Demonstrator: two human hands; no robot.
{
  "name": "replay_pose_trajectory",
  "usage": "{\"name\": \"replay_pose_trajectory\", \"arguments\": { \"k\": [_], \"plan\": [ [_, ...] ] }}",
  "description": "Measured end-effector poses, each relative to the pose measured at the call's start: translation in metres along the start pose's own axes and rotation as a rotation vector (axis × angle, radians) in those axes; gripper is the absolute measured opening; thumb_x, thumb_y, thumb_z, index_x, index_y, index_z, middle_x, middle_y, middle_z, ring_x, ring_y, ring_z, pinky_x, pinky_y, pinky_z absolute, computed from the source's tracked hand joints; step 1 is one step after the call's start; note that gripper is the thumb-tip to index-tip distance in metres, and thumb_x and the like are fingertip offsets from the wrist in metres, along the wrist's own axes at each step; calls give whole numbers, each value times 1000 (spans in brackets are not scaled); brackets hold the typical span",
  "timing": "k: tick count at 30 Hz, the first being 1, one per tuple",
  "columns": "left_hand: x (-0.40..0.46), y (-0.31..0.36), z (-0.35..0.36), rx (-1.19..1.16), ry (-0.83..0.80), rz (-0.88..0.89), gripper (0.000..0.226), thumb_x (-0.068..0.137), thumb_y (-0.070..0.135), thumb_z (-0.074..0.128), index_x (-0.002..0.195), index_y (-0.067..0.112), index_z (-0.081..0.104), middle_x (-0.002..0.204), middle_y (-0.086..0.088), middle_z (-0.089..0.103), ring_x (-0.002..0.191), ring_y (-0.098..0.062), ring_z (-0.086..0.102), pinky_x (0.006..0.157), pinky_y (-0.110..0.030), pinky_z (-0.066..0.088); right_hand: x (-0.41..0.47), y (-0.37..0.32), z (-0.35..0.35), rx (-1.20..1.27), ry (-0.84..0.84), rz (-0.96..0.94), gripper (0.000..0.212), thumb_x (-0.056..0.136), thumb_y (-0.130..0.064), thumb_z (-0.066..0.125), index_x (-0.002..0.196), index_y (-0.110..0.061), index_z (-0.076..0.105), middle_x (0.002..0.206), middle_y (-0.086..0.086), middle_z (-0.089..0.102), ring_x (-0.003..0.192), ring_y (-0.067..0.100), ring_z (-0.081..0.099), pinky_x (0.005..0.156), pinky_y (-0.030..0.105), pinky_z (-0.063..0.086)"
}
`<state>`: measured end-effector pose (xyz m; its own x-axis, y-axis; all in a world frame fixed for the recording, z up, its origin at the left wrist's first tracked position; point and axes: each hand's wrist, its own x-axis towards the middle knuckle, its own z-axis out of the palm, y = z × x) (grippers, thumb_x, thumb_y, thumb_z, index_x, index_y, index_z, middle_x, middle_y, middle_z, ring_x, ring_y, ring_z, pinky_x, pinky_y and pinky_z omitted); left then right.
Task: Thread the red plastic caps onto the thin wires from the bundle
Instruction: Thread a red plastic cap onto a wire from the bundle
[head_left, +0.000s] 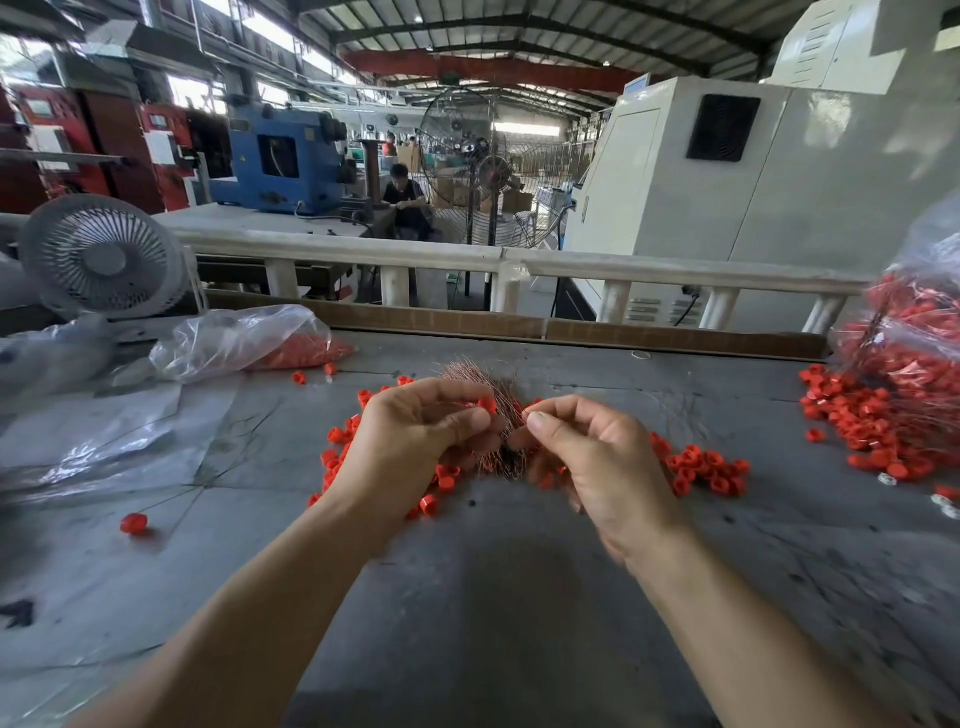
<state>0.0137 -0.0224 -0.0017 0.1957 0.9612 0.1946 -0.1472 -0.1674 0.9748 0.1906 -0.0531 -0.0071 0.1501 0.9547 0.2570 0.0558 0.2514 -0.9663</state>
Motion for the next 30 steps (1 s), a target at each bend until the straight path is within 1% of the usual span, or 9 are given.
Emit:
{"name": "replay_pose_trajectory", "arguments": {
  "k": [2, 9, 12, 14, 17, 21, 25, 27, 30],
  "plan": [
    [0, 1, 1, -7, 1, 13, 22, 91, -3, 68, 110, 7, 72, 92, -13, 79, 77, -17, 76, 66, -24, 60, -1, 0, 1, 4, -21, -26, 13, 97, -4, 64, 88, -11, 70, 75, 8, 75, 46, 11, 55, 39, 12, 35],
    [-2, 0, 2, -10, -14, 24, 22, 91, -3, 68, 109, 9, 71, 93, -14, 79, 77, -17, 76, 67, -26, 61, -2, 1, 1, -45, -41, -73, 17, 96, -3, 63, 86, -14, 70, 66, 2, 68, 48, 7, 50, 43, 14, 36],
    [-1, -1, 2, -11, -21, 28, 22, 90, -4, 68, 107, 9, 72, 94, -14, 79, 77, -17, 76, 65, -25, 60, -1, 5, 2, -77, -19, -84, 17, 94, -11, 67, 80, -21, 71, 58, -5, 60, 51, 6, 48, 50, 20, 38],
    [-2, -2, 1, -12, -24, 33, 21, 90, -3, 69, 107, 9, 71, 94, -14, 78, 77, -18, 76, 65, -25, 60, 0, 6, 3, -75, -8, -94, 11, 88, -23, 69, 77, -25, 71, 54, -11, 54, 51, 5, 43, 53, 25, 39],
    [-2, -1, 1, -35, -21, 39, 20, 89, -4, 69, 106, 8, 71, 94, -15, 78, 77, -19, 76, 66, -27, 60, 0, 7, 2, -94, 11, -130, 10, 86, -37, 72, 78, -32, 72, 55, -15, 55, 53, 1, 44, 56, 26, 44],
    [-2, -1, 3, -61, -22, 42, 21, 85, -4, 71, 104, 6, 69, 92, -13, 78, 76, -19, 75, 64, -26, 60, 2, 8, 1, -78, 18, -133, 16, 93, -34, 73, 78, -31, 70, 54, -14, 51, 50, 3, 41, 53, 27, 41],
    [-2, -1, 4, -59, -31, 62, 23, 79, 3, 75, 101, 7, 69, 88, -10, 77, 75, -17, 74, 61, -23, 58, 1, 8, 1, -58, -41, -124, 16, 98, -22, 68, 84, -28, 72, 58, -2, 62, 47, 9, 50, 44, 17, 38],
    [-2, -2, 3, -62, -33, 69, 27, 74, 9, 77, 100, 8, 70, 86, -9, 77, 74, -17, 74, 59, -22, 57, 0, 8, 1, -58, -54, -115, 14, 99, -20, 66, 90, -26, 74, 62, 2, 67, 48, 9, 55, 43, 17, 40],
    [-1, -3, 3, -49, -36, 80, 28, 72, 13, 78, 98, 10, 70, 84, -8, 75, 72, -16, 72, 58, -21, 54, -1, 9, 3, -67, -40, -109, 17, 100, -18, 64, 91, -29, 75, 71, 4, 74, 54, 10, 61, 44, 21, 43]
  ]
}}
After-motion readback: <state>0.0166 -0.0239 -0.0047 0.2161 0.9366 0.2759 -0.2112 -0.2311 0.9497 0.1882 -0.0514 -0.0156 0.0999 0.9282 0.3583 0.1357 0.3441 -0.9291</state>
